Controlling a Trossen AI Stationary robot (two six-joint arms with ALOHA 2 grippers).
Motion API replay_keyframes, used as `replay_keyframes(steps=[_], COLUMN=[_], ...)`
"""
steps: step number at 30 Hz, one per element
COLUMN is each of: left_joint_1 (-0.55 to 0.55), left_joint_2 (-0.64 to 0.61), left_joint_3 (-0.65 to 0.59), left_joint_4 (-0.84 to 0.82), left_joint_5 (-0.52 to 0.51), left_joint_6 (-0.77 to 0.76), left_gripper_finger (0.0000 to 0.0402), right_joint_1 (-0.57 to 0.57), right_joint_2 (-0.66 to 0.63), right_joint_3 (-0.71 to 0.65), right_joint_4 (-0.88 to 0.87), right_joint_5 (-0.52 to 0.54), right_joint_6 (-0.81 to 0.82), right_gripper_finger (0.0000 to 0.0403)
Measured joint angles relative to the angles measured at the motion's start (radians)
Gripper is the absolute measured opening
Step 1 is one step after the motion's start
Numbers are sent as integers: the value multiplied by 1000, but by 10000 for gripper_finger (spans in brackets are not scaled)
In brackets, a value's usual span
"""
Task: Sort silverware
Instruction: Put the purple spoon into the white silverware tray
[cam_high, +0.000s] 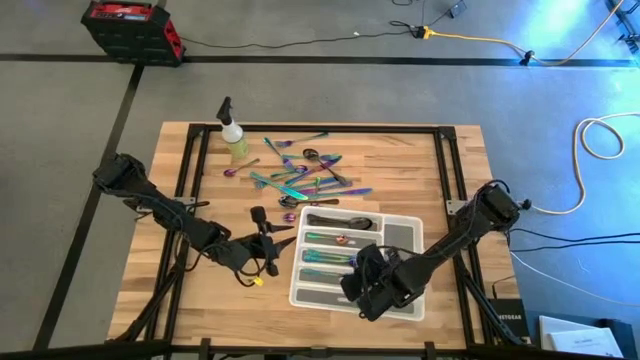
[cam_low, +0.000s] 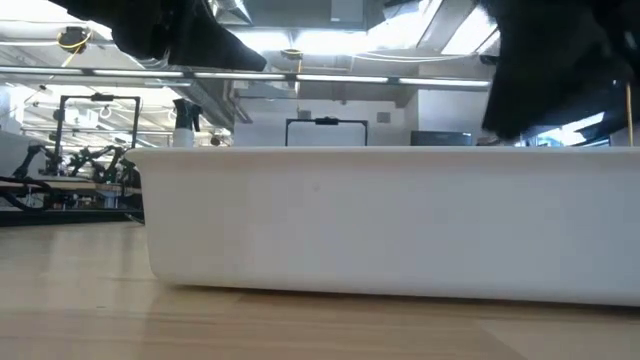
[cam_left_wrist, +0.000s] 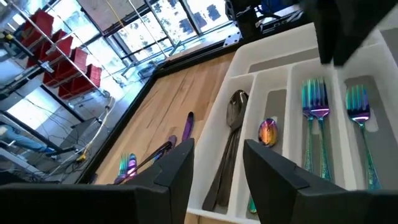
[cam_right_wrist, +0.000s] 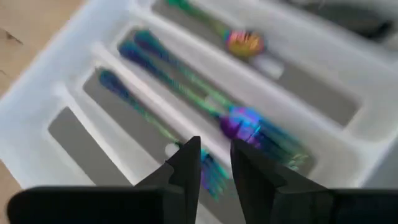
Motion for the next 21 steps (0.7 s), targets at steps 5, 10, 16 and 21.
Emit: replay_keyframes(steps=[5,10,16,21], left_joint_1=[45,155,423,532], left_joint_2=[-12,-60,-80,-71], left_joint_3=[0,27,40,-13], left_joint_4=[-8,-162,-371,-311], left_joint_5=[-24,104,460,668], left_joint_6=[45,11,-205,-186], left_gripper_finger=[125,125,125,125], right_joint_1=[35,37,28,29], right_joint_2=[0,0,0,9], right_joint_3=[122,161,160,160], right_joint_4=[-175,-211,-192,-149], right_joint_5=[239,471,569,576], right_joint_6=[-27,-85,-93,-138], right_gripper_finger=[72,72,72,72])
